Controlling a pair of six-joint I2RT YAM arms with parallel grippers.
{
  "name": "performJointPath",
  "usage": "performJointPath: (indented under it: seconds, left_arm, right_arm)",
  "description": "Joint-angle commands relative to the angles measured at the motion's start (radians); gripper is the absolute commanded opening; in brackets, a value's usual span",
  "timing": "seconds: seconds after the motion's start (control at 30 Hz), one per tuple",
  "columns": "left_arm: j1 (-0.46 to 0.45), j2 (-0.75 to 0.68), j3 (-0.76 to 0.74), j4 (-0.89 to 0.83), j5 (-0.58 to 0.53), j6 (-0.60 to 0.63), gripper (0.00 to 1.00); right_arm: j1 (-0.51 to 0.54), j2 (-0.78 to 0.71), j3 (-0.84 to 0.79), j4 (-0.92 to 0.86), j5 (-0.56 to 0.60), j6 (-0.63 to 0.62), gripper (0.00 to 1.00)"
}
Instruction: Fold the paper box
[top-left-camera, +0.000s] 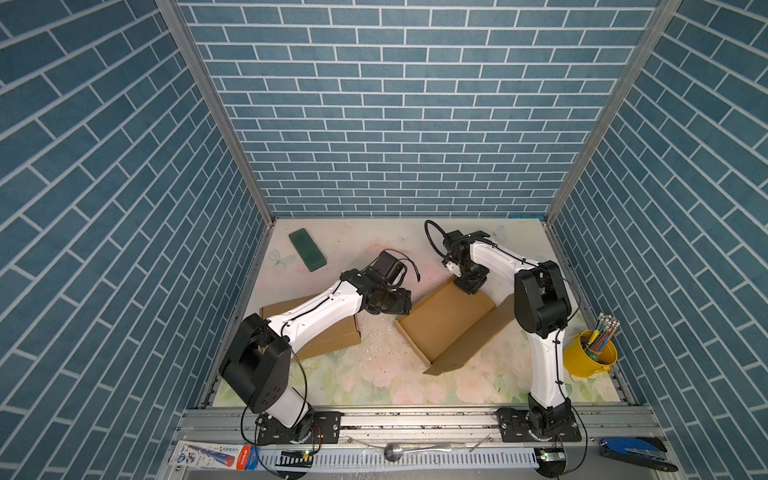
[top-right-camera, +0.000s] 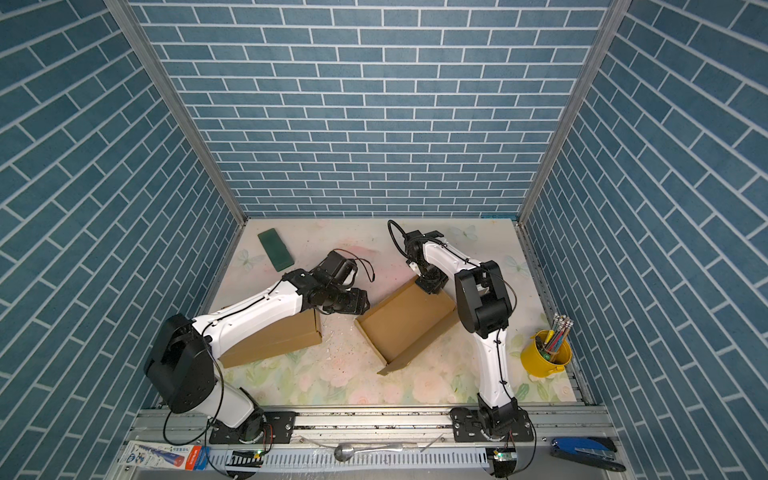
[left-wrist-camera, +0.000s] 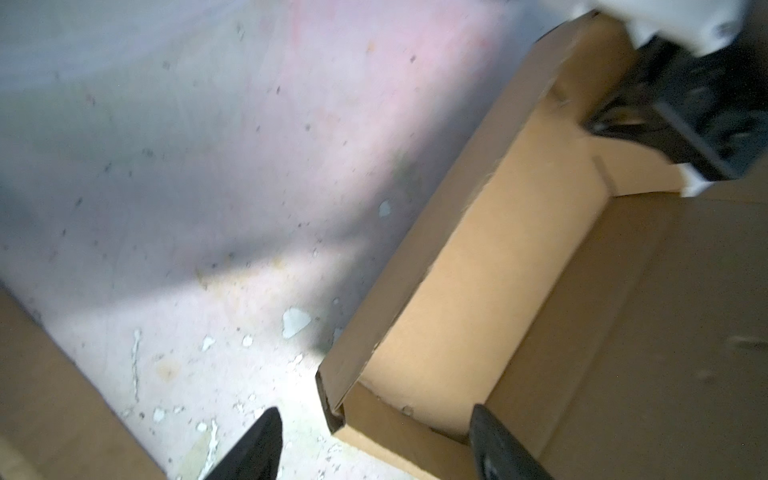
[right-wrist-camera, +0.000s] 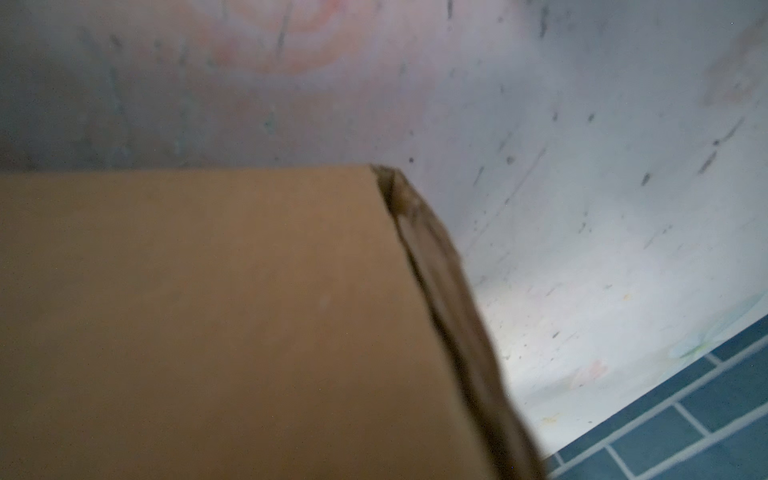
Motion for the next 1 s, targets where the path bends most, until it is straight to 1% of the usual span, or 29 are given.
performJointPath:
  seconds: [0.0,0.03,0.1,0.2,0.3,0.47,0.53,0.7,0.8,0.9,0.97]
  left_arm:
    - [0.028,0.06,0.022,0.022,0.08,0.147,0.73]
    - [0.029,0.084,0.039,0.025,0.087,0.167,0.73]
    - [0.029,0.138,0.076,0.028,0.1,0.211,0.74]
    - [0.028,0.214,0.127,0.038,0.117,0.25,0.74]
    - [0.029,0.278,0.175,0.041,0.131,0.275,0.74]
    - [0.029,0.372,0.261,0.042,0.185,0.29,0.7]
    - [0.028,0.402,0.279,0.047,0.195,0.285,0.69]
    - [0.015,0.462,0.296,0.052,0.207,0.271,0.62]
    - [0.007,0.491,0.299,0.06,0.197,0.244,0.55]
    - [0.0,0.506,0.295,0.084,0.196,0.196,0.45]
    - [-0.003,0.504,0.281,0.105,0.179,0.149,0.37]
  right_arm:
    - [0.016,0.057,0.087,-0.054,0.025,-0.033,0.38]
    - [0.021,0.061,0.107,-0.062,0.02,-0.026,0.41]
    - [0.029,0.063,0.138,-0.071,0.009,-0.011,0.52]
    - [0.036,0.051,0.161,-0.08,0.018,-0.004,0.6]
    - [0.037,0.019,0.191,-0.091,0.007,0.016,0.62]
    - [0.03,-0.08,0.262,-0.085,-0.042,0.059,0.65]
    - [0.023,-0.099,0.295,-0.092,-0.048,0.093,0.65]
    - [-0.014,-0.144,0.347,-0.107,-0.04,0.199,0.65]
    - [-0.036,-0.202,0.344,-0.088,0.005,0.267,0.64]
    - [-0.06,-0.304,0.288,-0.027,0.02,0.336,0.63]
    - [-0.083,-0.379,0.246,0.012,0.017,0.388,0.63]
